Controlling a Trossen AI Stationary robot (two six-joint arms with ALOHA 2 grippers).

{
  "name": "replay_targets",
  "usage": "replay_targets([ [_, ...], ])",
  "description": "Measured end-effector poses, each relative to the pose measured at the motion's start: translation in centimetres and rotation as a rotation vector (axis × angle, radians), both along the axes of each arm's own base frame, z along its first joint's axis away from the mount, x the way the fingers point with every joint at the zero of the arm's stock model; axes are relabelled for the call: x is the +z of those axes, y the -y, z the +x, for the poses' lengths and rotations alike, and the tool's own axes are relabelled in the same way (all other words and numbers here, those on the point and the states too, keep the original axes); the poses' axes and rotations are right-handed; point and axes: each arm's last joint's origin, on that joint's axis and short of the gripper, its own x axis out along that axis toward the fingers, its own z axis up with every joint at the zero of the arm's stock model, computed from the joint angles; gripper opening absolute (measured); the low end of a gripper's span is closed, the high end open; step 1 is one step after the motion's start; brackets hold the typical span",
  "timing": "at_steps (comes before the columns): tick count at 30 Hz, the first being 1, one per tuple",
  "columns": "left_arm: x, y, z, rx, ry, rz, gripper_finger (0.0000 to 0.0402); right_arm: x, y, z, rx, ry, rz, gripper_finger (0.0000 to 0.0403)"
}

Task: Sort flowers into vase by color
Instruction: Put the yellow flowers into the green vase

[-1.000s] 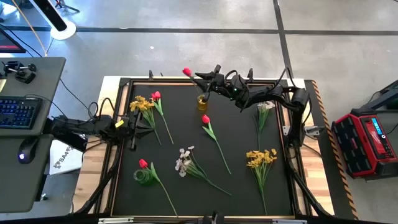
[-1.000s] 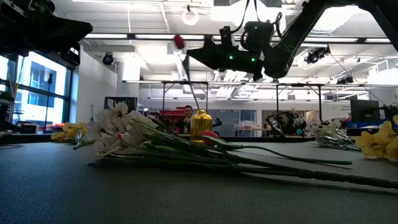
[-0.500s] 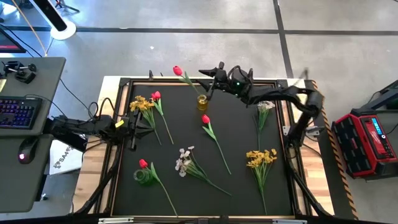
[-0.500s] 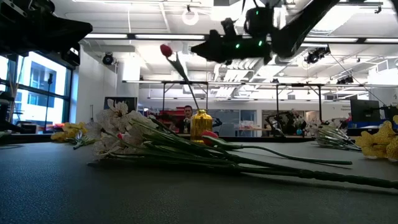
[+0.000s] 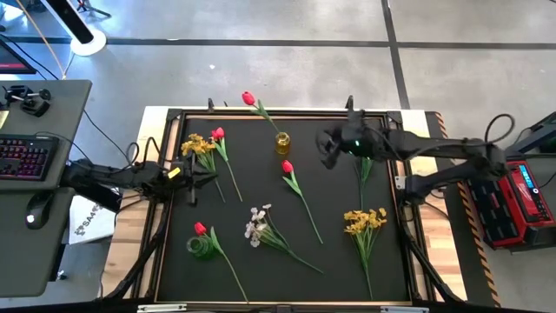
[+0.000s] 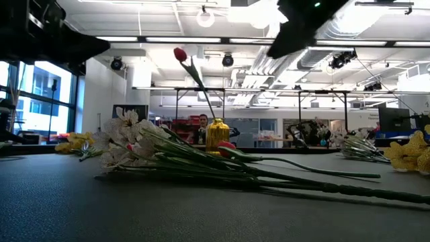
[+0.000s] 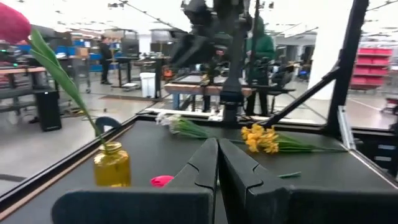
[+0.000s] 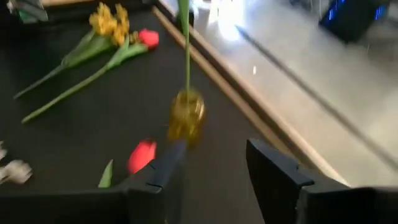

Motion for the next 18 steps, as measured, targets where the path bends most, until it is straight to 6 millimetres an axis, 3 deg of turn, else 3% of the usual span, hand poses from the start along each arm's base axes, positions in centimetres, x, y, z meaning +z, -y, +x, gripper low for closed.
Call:
replay_targets([
  [10,-0.2,0.1,0.8,0.006,-0.027,-0.004,0.0,-2.8,-9.3,-0.2,0.042,-0.068,0.173,0.0122],
  [18,-0.4,0.2,1.2,0.004,-0.05,-0.026,0.0,-6.3,-12.9,-0.5,0.04,-0.269,0.234,0.0118],
])
